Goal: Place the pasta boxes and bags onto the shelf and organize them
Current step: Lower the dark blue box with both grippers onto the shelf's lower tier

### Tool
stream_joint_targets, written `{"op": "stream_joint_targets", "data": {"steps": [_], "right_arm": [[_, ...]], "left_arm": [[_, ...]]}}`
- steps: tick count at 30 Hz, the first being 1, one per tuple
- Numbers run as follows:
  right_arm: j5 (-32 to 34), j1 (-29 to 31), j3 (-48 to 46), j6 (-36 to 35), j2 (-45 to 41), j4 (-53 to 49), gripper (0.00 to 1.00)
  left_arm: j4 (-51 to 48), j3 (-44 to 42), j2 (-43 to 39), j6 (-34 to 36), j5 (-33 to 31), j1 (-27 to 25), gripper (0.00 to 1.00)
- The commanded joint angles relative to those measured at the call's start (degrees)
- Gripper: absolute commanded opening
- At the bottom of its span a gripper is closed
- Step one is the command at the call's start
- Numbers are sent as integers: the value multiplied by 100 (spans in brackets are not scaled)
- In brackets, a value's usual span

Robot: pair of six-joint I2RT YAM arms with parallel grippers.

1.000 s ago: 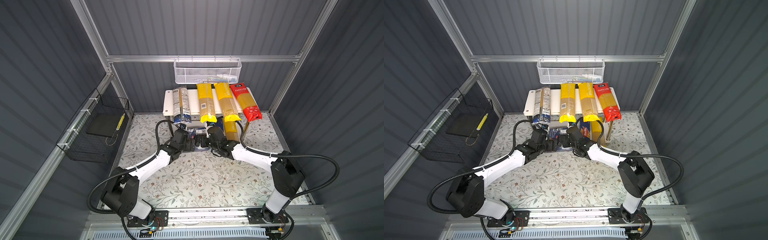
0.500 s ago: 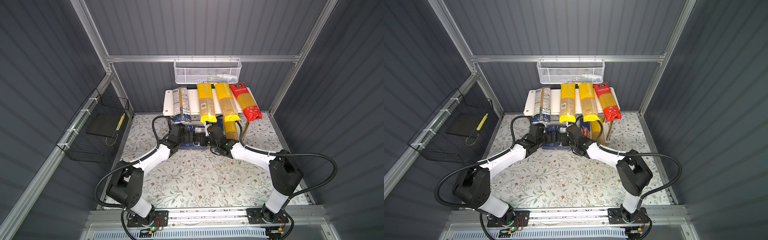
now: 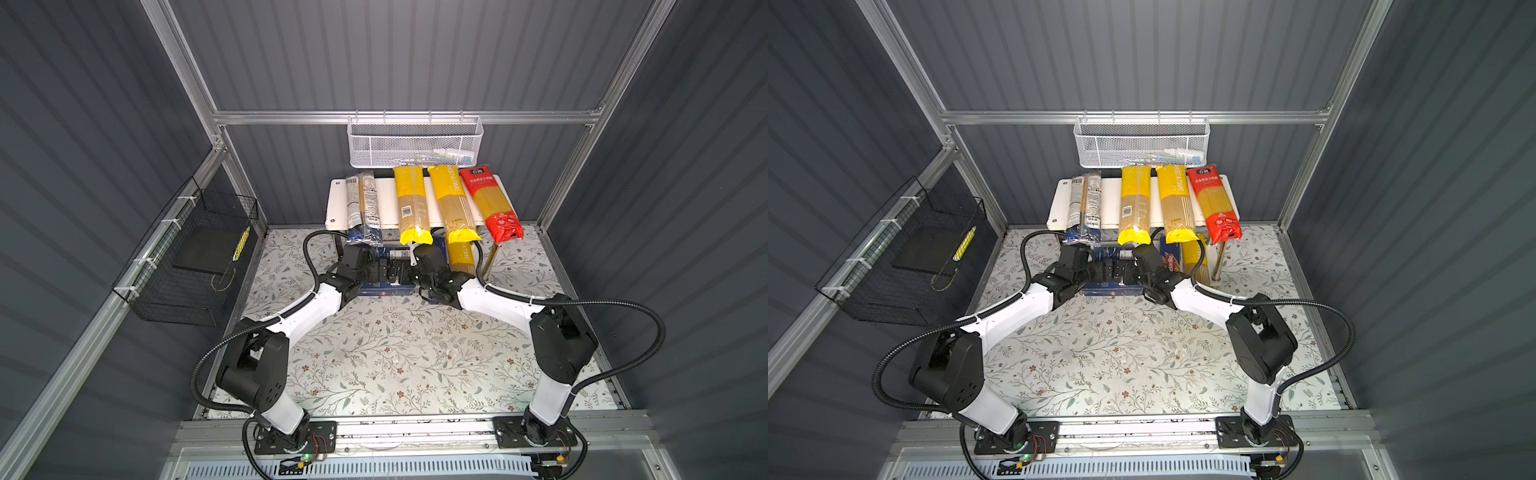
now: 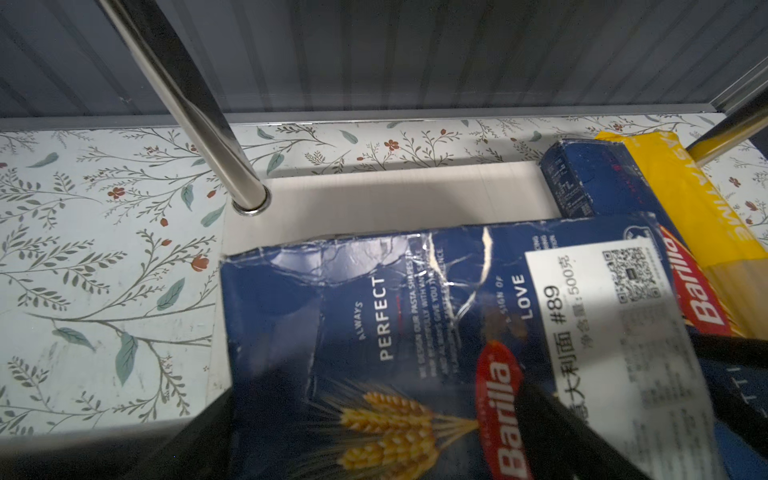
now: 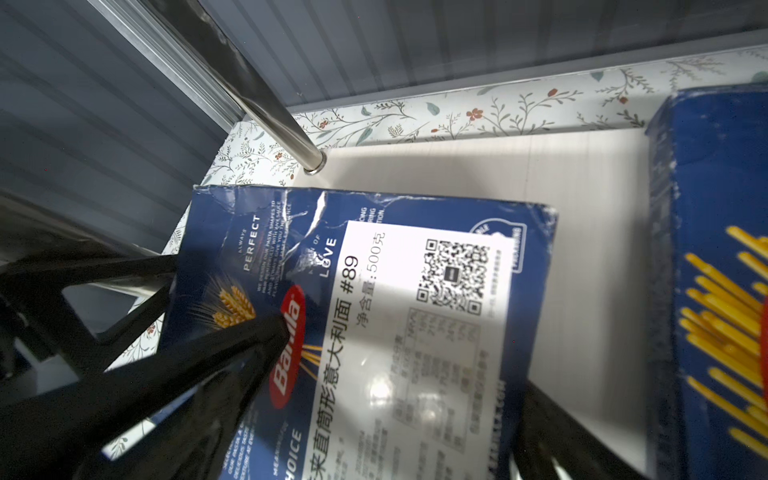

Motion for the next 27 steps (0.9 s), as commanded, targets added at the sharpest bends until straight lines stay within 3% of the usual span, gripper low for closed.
{"op": "stream_joint_targets", "data": {"steps": [1, 27], "right_arm": [[-721, 146, 355, -71, 9, 587, 99], [60, 57, 216, -451, -265, -620, 99]], "left_arm": [[513, 472, 38, 227, 309, -69, 99], [52, 568, 413, 212, -211, 30, 99]]}}
